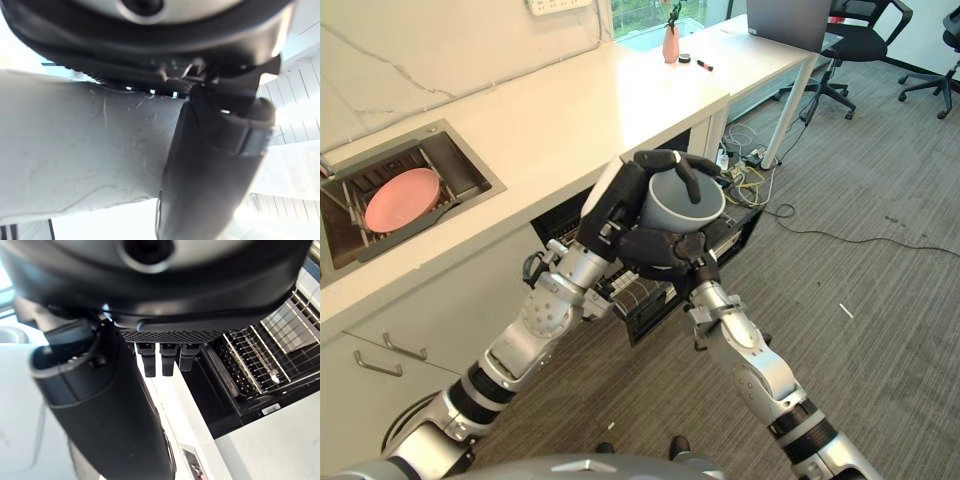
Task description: Place the dishes in the dishwasher.
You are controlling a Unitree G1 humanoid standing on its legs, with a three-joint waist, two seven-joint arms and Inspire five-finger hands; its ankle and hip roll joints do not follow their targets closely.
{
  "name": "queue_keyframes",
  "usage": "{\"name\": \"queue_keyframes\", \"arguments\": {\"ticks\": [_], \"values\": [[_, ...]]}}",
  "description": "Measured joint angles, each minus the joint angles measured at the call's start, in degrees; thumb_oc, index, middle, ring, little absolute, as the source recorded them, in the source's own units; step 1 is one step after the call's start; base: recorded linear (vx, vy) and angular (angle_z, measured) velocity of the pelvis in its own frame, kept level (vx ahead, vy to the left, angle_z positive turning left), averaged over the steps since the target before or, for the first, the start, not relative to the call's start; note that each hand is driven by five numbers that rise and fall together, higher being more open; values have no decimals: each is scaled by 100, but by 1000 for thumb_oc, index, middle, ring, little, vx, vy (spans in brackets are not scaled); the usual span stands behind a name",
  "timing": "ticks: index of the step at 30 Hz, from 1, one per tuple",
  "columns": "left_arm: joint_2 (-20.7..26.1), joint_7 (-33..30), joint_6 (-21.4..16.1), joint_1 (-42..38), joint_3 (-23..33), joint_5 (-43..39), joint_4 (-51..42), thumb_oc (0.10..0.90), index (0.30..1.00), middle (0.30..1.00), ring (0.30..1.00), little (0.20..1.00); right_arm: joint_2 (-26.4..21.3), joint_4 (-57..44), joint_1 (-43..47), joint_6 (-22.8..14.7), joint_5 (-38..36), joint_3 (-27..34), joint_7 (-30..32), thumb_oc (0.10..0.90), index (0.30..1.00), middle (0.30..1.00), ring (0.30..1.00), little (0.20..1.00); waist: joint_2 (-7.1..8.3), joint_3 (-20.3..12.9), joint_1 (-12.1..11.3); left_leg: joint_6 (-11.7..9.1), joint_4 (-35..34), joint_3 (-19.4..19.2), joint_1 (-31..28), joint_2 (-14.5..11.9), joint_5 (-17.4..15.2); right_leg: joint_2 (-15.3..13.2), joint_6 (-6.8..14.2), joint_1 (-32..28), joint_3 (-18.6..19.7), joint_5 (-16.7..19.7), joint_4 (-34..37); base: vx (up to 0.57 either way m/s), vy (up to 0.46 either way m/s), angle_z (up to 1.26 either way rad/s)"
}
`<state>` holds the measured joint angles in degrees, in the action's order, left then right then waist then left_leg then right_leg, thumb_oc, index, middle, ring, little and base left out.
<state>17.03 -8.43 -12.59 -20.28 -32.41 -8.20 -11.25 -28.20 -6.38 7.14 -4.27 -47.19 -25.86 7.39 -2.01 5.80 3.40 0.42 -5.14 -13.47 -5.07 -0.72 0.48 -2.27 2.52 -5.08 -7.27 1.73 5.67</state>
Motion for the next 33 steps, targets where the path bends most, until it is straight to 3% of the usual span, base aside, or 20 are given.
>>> {"name": "queue_keyframes", "arguments": {"ticks": [10,20,27,33], "values": [[52,-192,-63,9,1,227,25,400,300,300,300,300,-263,-1,27,35,203,2,-267,800,900,900,900,900,3,2,-1,-6,-1,37,14,-1,4,4,-10,0,-29,-7,0,-1,-1,1],[481,-435,-14,85,285,872,215,400,300,300,300,300,-552,-223,51,71,719,119,-619,800,900,900,900,900,8,6,48,-7,-2,11,5,-15,4,15,-9,4,-5,-8,2,0,0,0],[524,-515,-44,92,414,881,213,400,300,300,300,300,-429,-305,53,73,677,161,-682,800,900,900,900,900,10,8,37,-7,-2,9,6,-16,4,16,-9,6,-3,-9,2,0,0,0],[472,-621,-58,92,406,877,212,400,300,300,300,300,-16,-302,46,72,607,166,-563,800,900,900,900,900,9,8,36,-9,-2,5,4,-17,4,17,-9,6,2,-9,1,0,0,0]]}}
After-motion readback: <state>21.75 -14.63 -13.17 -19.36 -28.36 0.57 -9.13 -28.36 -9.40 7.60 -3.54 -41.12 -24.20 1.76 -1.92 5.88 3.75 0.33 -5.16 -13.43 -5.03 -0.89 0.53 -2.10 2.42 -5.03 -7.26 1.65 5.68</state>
